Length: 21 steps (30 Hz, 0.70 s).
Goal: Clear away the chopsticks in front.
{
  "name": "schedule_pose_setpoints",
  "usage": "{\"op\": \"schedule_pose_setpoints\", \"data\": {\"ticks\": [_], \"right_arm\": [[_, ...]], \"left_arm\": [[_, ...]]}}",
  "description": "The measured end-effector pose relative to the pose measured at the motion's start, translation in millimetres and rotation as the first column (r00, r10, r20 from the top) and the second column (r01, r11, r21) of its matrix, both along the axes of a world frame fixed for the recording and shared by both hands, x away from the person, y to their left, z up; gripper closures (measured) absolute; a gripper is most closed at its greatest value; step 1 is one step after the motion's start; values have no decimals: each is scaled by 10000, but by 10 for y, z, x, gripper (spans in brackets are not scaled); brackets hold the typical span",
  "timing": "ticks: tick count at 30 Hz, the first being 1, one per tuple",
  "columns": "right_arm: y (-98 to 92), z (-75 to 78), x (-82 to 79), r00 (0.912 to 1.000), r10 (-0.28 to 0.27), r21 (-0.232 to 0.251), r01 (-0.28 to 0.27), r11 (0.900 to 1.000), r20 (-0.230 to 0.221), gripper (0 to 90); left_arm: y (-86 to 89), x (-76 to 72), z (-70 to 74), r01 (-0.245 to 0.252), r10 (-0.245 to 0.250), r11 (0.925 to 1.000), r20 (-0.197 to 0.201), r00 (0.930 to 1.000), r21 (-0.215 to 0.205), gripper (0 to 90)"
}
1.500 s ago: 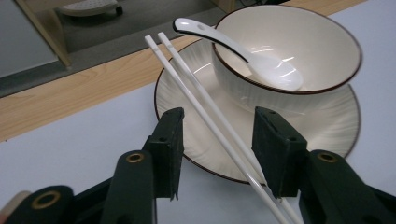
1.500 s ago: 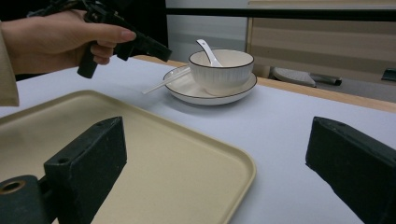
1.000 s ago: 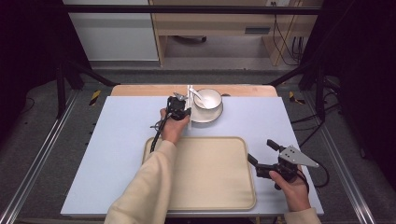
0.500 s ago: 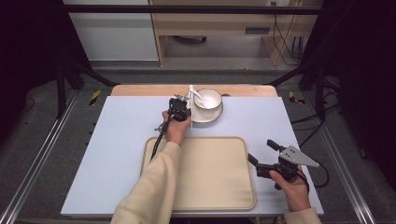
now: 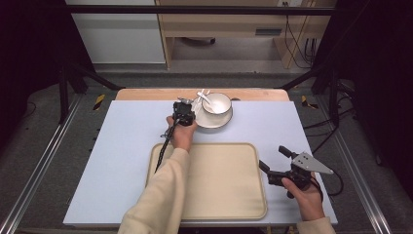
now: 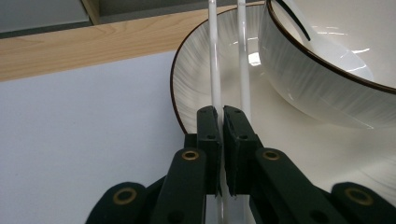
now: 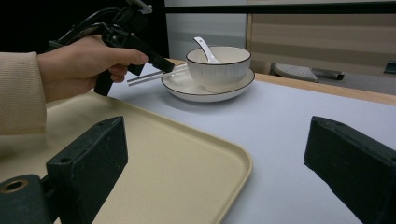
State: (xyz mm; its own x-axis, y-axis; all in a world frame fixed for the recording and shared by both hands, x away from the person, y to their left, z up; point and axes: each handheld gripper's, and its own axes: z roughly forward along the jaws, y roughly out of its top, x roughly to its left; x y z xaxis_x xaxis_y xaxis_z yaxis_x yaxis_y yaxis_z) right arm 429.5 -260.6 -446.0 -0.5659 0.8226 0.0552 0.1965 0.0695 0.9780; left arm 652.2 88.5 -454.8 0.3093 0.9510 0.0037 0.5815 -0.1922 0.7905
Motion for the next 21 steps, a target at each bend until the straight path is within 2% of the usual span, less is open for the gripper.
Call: {"op": "schedule_pose_setpoints", "data": {"ticks": [11, 14, 19, 20, 21], "right_arm": [[-2, 0, 3, 10000, 18, 7, -18, 10000, 37, 63], [4, 3, 0, 10000, 15, 46, -15, 10000, 8, 63], [10, 3, 4, 10000, 31, 37, -31, 10000, 30, 63], [15, 3, 4, 10000, 42, 36, -43, 10000, 41, 63], [19, 5, 2, 10000, 45, 41, -45, 10000, 32, 63]], "left_arm": [[229, -108, 143, -297, 301, 9994, 221, 9993, -168, 855], [346, -212, 212, -561, 581, 9972, 394, 9975, -500, 855], [450, -351, 273, -782, 818, 9945, 512, 9953, -698, 855], [497, -423, 301, -893, 938, 9929, 558, 9940, -788, 855], [497, -423, 301, -893, 938, 9929, 558, 9940, -788, 855]]}}
